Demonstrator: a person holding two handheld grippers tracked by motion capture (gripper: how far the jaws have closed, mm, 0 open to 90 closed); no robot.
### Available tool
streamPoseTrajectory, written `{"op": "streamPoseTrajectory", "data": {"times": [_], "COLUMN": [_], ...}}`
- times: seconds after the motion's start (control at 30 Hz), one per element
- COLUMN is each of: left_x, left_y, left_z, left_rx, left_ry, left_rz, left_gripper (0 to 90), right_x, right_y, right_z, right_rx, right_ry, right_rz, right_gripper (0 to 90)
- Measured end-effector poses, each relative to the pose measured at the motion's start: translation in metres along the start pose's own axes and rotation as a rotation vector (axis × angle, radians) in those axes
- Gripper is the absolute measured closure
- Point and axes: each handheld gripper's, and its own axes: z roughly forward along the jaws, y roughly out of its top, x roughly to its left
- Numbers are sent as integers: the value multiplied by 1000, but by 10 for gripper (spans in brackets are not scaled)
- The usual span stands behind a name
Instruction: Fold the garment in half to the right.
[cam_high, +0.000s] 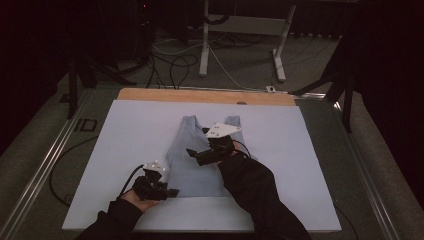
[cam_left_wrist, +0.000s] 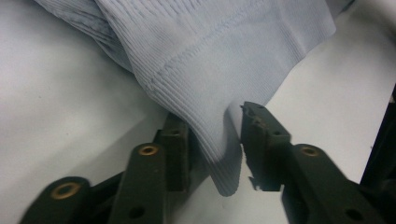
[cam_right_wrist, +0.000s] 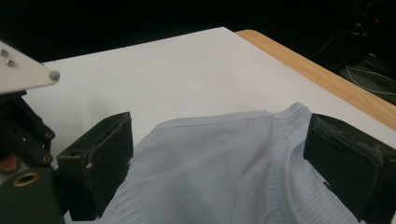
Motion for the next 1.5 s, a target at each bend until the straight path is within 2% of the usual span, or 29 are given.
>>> {"op": "streamPoseTrajectory", "data": {"times": [0.1,0.2,0.27,0.4,0.57,0.6,0.73,0.83,0.9,0.97,1.1,1.23,1.33,1.5], "left_x": [-3,-4,-4,-7,-9,-9,-11,-13,-14,-14,-13,-13,-14,-13], "left_y": [0,0,0,2,2,3,2,1,1,1,0,0,0,0], "left_z": [1,1,0,-2,-5,-5,-6,-7,-6,-6,-6,-6,-7,-7], "left_rx": [15,13,4,1,-42,-50,-87,-91,-87,-82,-86,-90,-98,-103], "left_ry": [14,16,10,20,1,3,6,8,27,30,27,30,28,20], "left_rz": [14,21,22,46,30,34,28,31,45,49,41,43,44,34], "left_gripper": [728,808,846,855,857,857,857,857,856,857,857,857,857,857], "right_x": [0,0,-1,-5,-11,-13,-22,-28,-33,-38,-47,-54,-61,-74], "right_y": [1,3,4,7,8,8,13,20,25,29,34,34,33,31], "right_z": [3,8,11,17,27,29,39,47,53,60,74,91,103,116], "right_rx": [3,7,10,17,43,51,59,62,60,72,74,112,138,175], "right_ry": [0,5,6,12,11,6,1,-7,-5,-12,-18,-34,-31,-90], "right_rz": [-10,2,-8,3,18,8,25,43,52,38,57,63,95,126], "right_gripper": [82,82,82,82,90,90,90,90,90,91,91,90,90,193]}}
